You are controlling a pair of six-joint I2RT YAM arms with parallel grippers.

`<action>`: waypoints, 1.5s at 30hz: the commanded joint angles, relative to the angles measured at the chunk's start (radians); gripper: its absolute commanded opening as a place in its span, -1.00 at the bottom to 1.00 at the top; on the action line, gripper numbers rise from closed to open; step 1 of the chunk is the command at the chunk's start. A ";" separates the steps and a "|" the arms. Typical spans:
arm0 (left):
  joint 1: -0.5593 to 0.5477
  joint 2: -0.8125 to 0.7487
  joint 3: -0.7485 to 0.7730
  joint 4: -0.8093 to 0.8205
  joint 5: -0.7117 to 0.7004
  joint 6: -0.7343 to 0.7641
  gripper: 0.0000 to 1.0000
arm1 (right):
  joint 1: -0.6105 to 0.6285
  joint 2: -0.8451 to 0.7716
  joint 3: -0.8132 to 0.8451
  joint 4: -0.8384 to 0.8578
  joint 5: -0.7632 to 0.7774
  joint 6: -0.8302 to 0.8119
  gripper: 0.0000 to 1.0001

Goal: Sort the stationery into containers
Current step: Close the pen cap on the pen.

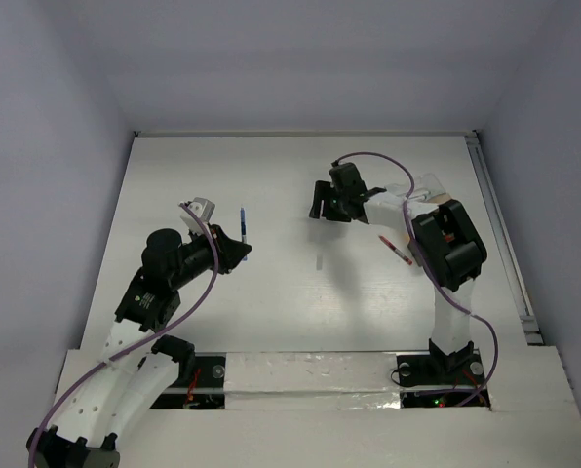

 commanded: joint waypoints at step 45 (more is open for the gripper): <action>-0.015 -0.013 0.026 0.030 -0.001 0.011 -1.00 | -0.023 0.292 0.450 -0.486 0.324 -0.221 -0.20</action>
